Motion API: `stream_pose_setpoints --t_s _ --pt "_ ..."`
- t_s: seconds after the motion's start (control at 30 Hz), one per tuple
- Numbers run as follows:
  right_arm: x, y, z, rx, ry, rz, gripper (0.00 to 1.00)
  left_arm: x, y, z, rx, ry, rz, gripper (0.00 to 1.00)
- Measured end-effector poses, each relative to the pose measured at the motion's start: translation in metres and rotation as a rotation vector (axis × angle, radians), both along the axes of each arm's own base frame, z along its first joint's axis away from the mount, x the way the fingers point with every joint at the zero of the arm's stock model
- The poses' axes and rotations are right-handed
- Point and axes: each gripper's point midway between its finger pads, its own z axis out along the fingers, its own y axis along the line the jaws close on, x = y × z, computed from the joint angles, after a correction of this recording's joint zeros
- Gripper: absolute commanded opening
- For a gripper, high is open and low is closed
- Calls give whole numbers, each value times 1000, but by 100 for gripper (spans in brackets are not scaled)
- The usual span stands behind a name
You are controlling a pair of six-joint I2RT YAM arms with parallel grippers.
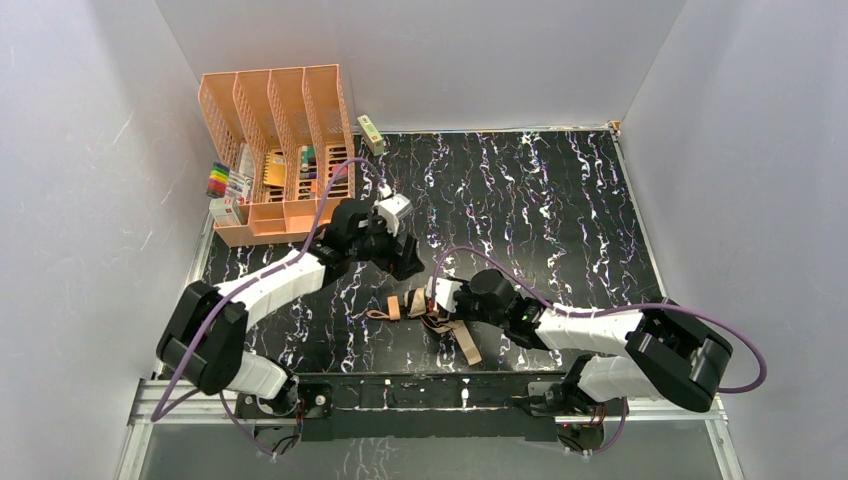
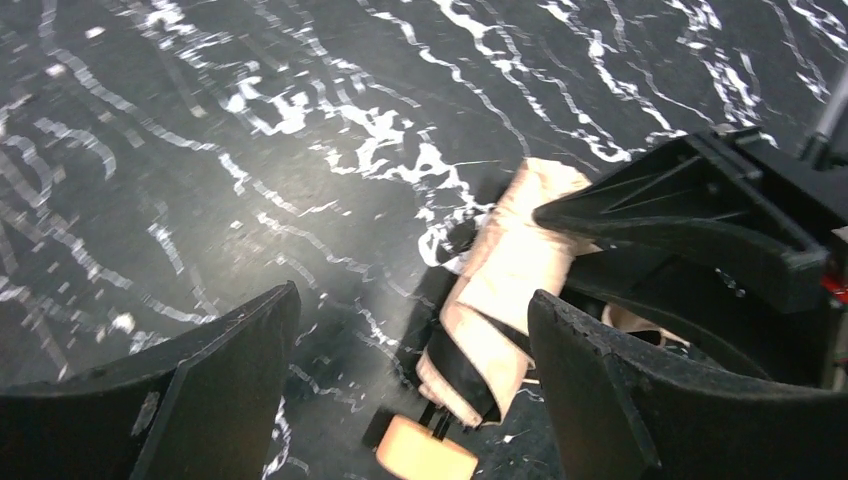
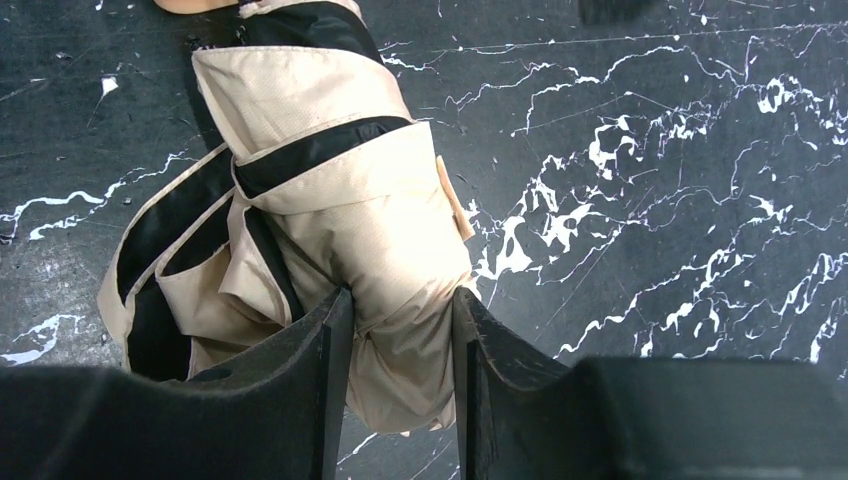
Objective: Put away the umbrella
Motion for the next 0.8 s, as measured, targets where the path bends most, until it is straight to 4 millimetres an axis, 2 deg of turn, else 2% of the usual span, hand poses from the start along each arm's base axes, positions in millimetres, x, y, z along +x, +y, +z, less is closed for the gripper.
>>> stream_pose_setpoints --t_s 0.13,0.23,0.4,0.67,0.8 --pt "0 1 1 -14 -29 19 43 -9 -19 -2 -15 52 -156 82" --pt "-2 0 1 -17 -46 28 43 -22 -28 -14 -29 126 -255 84" --pt "-3 1 2 -24 -66 37 43 -46 -27 -43 -4 247 -327 86" --pt "-3 0 2 -30 -76 38 42 -66 -32 -54 14 277 -390 81" --pt "-3 0 3 -29 -77 37 42 -73 -36 -65 49 284 -408 79"
